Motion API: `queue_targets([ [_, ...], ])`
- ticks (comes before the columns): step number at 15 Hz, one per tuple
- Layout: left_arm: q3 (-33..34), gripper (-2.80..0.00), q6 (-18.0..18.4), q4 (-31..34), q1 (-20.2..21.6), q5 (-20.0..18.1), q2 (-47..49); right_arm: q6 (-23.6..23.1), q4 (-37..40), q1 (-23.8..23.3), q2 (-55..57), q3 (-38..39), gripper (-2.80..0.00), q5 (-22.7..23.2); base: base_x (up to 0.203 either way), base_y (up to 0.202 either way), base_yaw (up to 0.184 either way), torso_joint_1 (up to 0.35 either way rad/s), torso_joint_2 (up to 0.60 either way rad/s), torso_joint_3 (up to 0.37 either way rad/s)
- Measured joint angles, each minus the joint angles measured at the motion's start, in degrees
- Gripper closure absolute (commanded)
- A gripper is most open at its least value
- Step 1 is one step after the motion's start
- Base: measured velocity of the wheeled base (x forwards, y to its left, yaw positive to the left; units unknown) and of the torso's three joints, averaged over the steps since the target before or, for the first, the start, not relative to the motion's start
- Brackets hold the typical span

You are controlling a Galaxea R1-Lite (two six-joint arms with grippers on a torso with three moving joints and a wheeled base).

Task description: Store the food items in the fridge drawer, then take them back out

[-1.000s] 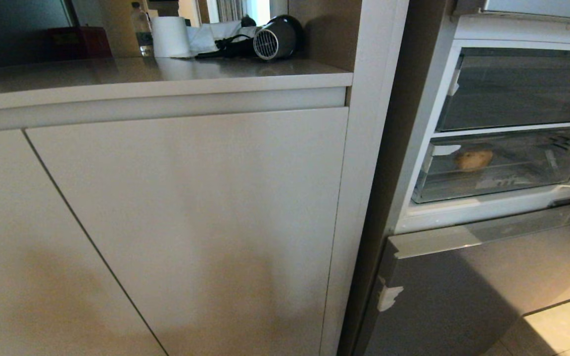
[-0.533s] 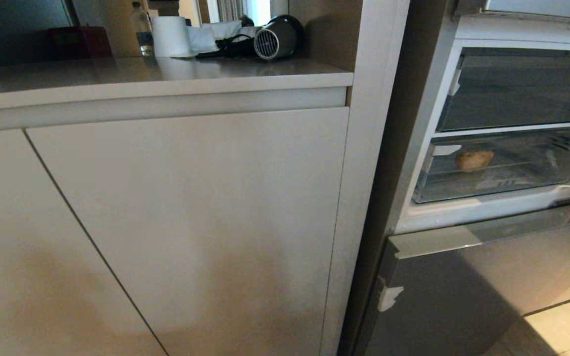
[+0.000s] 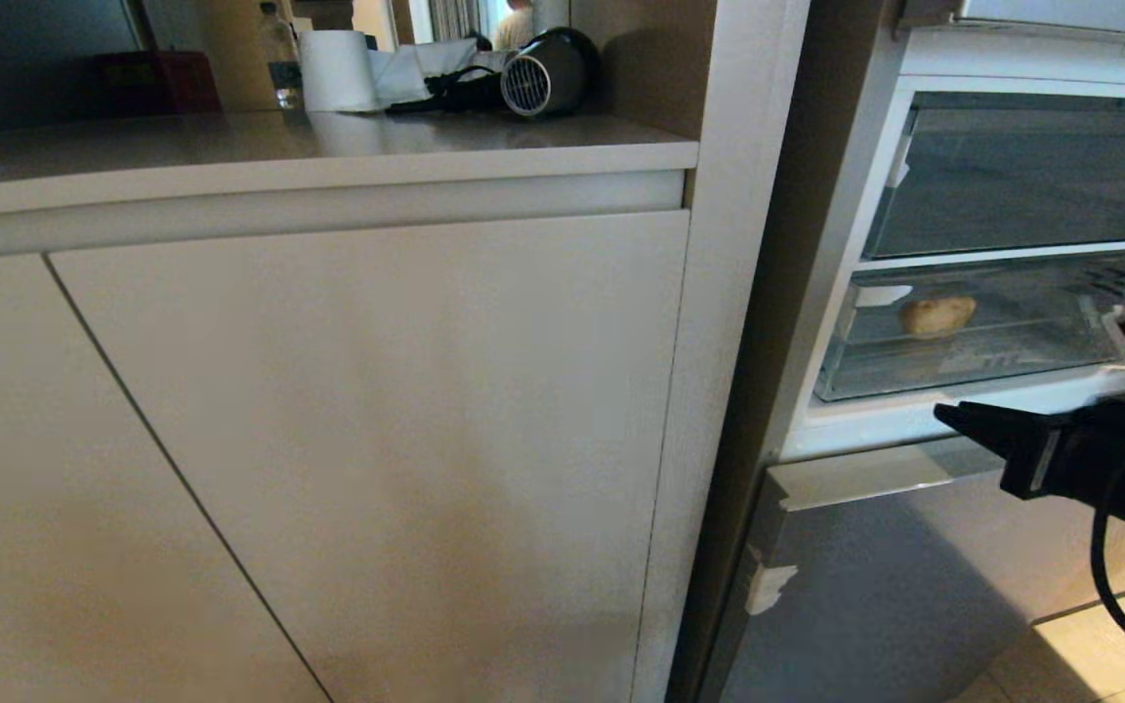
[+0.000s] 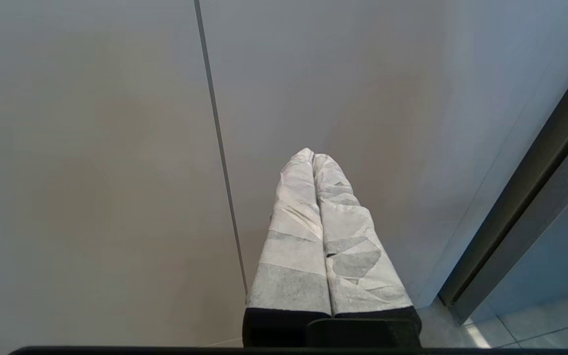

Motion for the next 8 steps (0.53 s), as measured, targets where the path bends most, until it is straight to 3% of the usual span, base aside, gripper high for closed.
queue_targets([
  [6, 0.0, 0.0, 0.0, 0.0, 0.0, 0.0, 0.0, -1.6, -25.9, -0.3, 14.3, 1.3, -2.8, 3.7, 0.0, 0.0, 0.0, 0.0, 0.0, 0.0],
  [8, 0.0, 0.0, 0.0, 0.0, 0.0, 0.0, 0.0, -2.2, -30.0, -0.3, 16.6, 0.7, -2.8, 4.7, 0.0, 0.0, 0.0, 0.0, 0.0, 0.0],
])
